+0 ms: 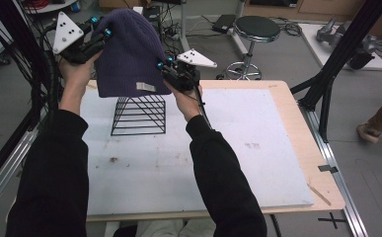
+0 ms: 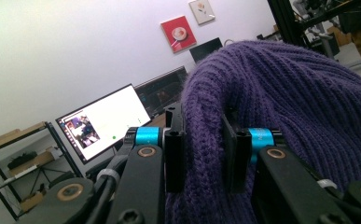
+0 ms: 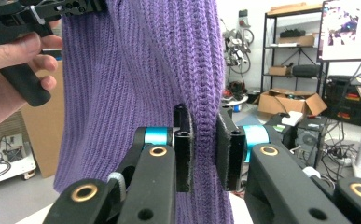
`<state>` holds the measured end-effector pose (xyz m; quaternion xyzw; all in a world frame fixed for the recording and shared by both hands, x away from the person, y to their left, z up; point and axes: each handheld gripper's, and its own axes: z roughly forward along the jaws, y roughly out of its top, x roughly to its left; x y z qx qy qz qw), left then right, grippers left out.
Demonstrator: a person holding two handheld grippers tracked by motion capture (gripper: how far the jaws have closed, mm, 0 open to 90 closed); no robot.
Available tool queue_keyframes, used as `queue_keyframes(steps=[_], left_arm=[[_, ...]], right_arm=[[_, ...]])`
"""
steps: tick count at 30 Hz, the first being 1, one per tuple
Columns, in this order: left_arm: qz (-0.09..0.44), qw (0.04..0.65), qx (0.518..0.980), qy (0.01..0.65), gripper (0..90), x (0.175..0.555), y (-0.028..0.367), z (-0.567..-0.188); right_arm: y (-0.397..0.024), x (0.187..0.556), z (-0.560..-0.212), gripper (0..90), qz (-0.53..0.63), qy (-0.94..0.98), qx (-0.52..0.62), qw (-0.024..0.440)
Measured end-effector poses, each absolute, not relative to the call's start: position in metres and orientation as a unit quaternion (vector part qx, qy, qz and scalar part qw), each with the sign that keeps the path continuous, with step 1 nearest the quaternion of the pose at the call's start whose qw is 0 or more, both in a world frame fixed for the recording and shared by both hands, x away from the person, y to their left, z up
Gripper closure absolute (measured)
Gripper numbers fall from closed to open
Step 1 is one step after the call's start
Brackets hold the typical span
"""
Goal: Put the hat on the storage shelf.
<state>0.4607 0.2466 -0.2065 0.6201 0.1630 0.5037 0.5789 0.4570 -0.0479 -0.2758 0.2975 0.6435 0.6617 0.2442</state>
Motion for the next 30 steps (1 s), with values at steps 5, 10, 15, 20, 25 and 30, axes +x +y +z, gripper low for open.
queue_keyframes(steps=[5, 10, 15, 20, 25, 30], left_arm=[[0.499, 0.582, 0.620, 0.167, 74.2, 0.462, 0.249, -0.216], [0.490, 0.588, 0.619, 0.177, 73.9, 0.461, 0.251, -0.231], [0.474, 0.600, 0.618, 0.183, 73.9, 0.458, 0.252, -0.244], [0.465, 0.602, 0.623, 0.182, 74.0, 0.455, 0.251, -0.249], [0.459, 0.601, 0.630, 0.178, 74.1, 0.451, 0.249, -0.250], [0.446, 0.600, 0.639, 0.179, 74.2, 0.446, 0.247, -0.253]], right_arm=[[-0.047, 0.458, -0.280, 79.7, 0.658, 0.645, 0.303, 0.242], [-0.047, 0.456, -0.293, 79.2, 0.652, 0.653, 0.304, 0.235], [-0.050, 0.452, -0.300, 79.1, 0.652, 0.656, 0.305, 0.229], [-0.054, 0.450, -0.306, 78.9, 0.649, 0.661, 0.304, 0.222], [-0.056, 0.447, -0.313, 78.9, 0.651, 0.662, 0.305, 0.214], [-0.059, 0.444, -0.320, 78.9, 0.652, 0.663, 0.309, 0.201]])
